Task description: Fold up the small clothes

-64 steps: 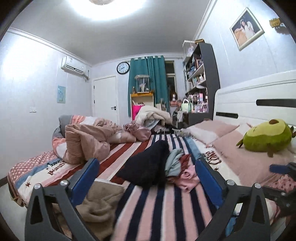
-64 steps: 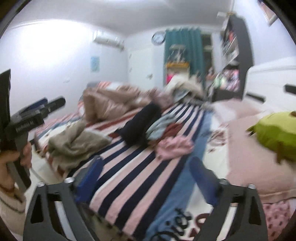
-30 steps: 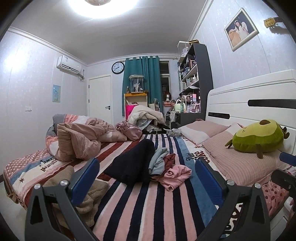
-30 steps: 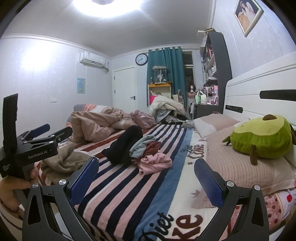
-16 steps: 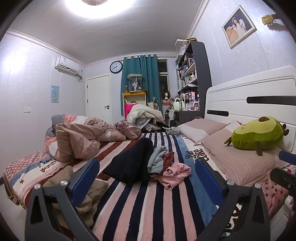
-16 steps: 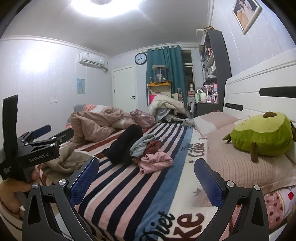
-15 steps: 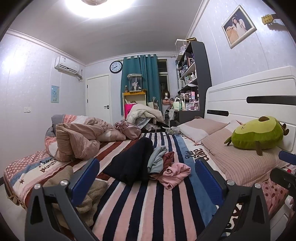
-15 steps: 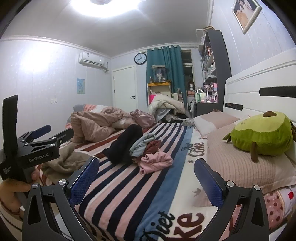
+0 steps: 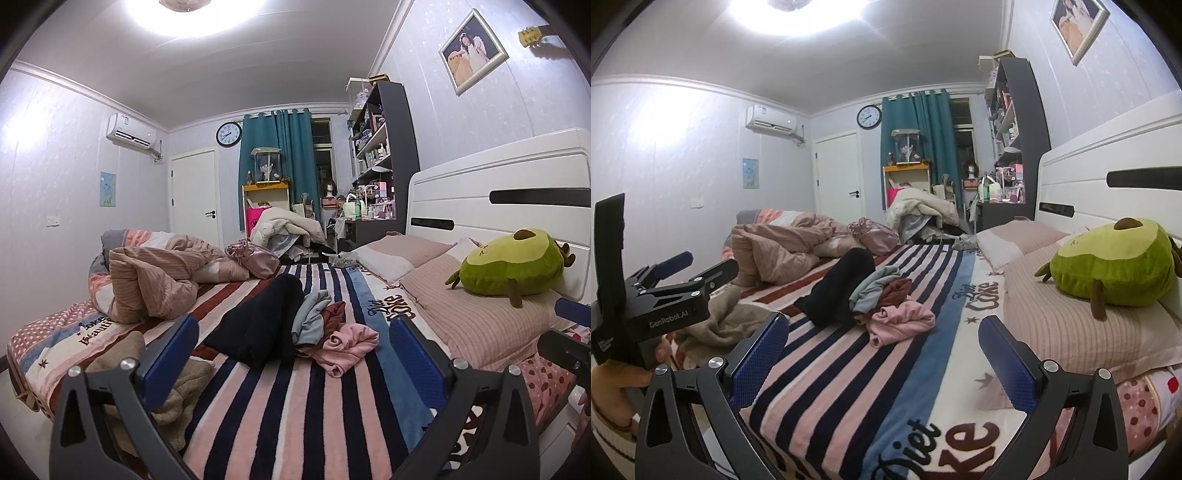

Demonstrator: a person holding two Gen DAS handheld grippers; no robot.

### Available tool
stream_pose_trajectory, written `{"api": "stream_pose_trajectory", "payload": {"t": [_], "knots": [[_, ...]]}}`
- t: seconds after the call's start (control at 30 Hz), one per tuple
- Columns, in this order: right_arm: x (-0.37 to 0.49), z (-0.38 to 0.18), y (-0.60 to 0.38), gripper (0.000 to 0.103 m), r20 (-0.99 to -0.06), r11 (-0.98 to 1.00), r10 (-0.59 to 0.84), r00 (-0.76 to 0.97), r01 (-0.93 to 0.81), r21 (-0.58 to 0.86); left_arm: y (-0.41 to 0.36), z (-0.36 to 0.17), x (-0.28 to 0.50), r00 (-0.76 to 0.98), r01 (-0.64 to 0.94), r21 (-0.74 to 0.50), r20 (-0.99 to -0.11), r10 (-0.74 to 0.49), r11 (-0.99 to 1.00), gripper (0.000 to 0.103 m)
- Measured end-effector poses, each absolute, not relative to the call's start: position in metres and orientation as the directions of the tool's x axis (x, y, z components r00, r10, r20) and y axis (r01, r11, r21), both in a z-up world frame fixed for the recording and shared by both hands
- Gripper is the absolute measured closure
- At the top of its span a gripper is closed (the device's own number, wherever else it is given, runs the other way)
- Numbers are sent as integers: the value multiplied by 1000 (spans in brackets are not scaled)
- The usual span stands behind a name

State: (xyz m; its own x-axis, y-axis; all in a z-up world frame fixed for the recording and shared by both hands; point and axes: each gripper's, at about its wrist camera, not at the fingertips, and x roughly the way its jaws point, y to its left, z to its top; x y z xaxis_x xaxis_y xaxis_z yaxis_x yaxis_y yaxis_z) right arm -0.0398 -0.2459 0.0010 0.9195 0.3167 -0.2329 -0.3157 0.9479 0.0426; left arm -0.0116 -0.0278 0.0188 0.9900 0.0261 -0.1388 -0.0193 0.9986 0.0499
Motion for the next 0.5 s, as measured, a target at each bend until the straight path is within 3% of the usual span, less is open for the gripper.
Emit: {"api": "stream_pose_trajectory", "payload": {"t": [0.5], "knots": [[-40, -2, -244, 0, -239, 950, 311, 920, -308, 52, -25, 20, -14, 990, 11, 48, -144, -4, 999, 1]]}}
